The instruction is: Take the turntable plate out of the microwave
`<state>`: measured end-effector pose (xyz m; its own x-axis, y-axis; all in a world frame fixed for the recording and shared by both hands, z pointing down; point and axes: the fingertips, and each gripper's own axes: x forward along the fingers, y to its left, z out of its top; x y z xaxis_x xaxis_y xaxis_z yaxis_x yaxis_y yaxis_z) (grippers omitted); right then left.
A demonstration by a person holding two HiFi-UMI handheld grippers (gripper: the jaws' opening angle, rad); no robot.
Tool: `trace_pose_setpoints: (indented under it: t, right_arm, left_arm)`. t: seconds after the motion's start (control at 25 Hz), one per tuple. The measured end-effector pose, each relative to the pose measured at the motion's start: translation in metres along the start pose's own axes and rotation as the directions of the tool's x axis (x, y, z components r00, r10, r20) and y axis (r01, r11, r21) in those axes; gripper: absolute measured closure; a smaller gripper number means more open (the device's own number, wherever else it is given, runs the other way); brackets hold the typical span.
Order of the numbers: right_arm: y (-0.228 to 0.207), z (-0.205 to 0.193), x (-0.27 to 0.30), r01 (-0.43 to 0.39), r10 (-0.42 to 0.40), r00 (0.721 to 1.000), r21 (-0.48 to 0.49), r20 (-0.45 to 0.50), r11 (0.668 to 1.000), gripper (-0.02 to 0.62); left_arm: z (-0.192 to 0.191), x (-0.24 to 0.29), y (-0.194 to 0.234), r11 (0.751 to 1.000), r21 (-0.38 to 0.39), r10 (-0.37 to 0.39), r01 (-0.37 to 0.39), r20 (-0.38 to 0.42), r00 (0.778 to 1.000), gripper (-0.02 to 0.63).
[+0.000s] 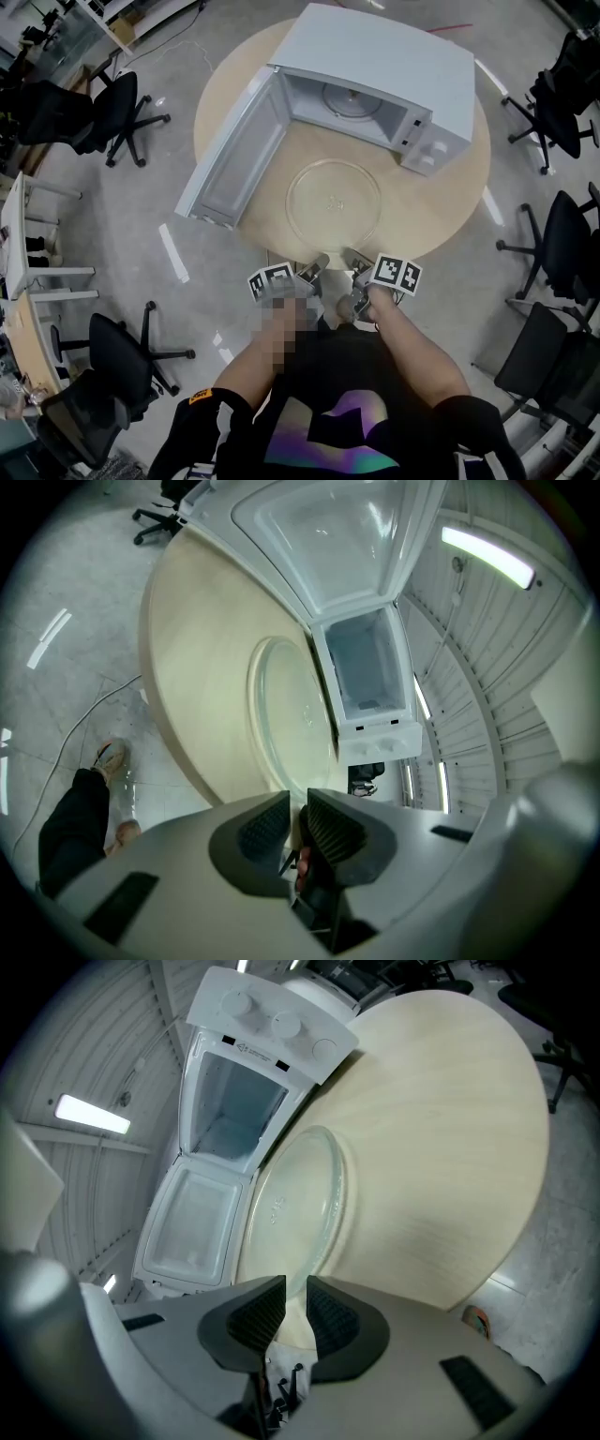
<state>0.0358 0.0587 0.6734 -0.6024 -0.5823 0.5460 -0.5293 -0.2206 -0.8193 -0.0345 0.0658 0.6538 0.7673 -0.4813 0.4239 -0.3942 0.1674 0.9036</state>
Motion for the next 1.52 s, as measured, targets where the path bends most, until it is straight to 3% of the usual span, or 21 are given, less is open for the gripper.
trace_pose_setpoints:
  t: [0.2,0.32,0.52,0.68,0.84,0.96,1.08,1.16,1.28,1.52]
  right_arm:
    - [0.0,0.001,-0.013,0.017,-0.016,1.0,-0.05,0.007,0.999,0.517]
    - [0.005,0.008,-0.025,0.044,-0.039,0.999,-0.165,0.032,0.985,0.517]
    - [0.028,0.014,-0.051,0.062,-0.027,0.996,-0.428,0.088,0.902,0.517]
    - [0.047,0.014,-0.076,0.085,-0.003,0.99,-0.58,0.141,0.81,0.551]
    - [0.065,0.017,-0.1,0.122,0.021,0.981,-0.688,0.195,0.715,0.568]
    - [0.077,0.019,-0.119,0.153,0.043,0.97,-0.735,0.241,0.661,0.572]
    - [0.086,0.017,-0.14,0.173,0.069,0.959,-0.756,0.276,0.631,0.575]
    - [0.095,0.014,-0.151,0.175,0.091,0.953,-0.767,0.29,0.617,0.575]
    - [0.109,0.009,-0.162,0.174,0.122,0.945,-0.784,0.303,0.596,0.576]
    - [0.126,0.01,-0.182,0.174,0.163,0.931,-0.79,0.327,0.588,0.576]
  left_arm:
    - [-0.002,-0.006,-0.003,0.999,0.05,0.02,-0.021,0.013,1.0,0.515]
    - [-0.006,-0.009,-0.012,0.994,0.109,0.011,-0.014,0.024,1.0,0.515]
    - [-0.013,-0.023,-0.047,0.957,0.292,-0.013,-0.004,0.057,0.998,0.518]
    - [-0.016,-0.037,-0.072,0.88,0.47,0.008,-0.067,0.127,0.992,0.544]
    - [-0.025,-0.05,-0.086,0.804,0.575,0.036,-0.15,0.204,0.978,0.558]
    - [-0.035,-0.061,-0.097,0.707,0.669,0.056,-0.227,0.266,0.962,0.56]
    - [-0.046,-0.072,-0.111,0.596,0.744,0.06,-0.302,0.334,0.941,0.56]
    - [-0.051,-0.08,-0.122,0.541,0.771,0.052,-0.336,0.367,0.929,0.56]
    - [-0.057,-0.09,-0.136,0.49,0.79,0.032,-0.368,0.406,0.913,0.56]
    - [-0.071,-0.107,-0.155,0.438,0.805,0.014,-0.401,0.439,0.898,0.56]
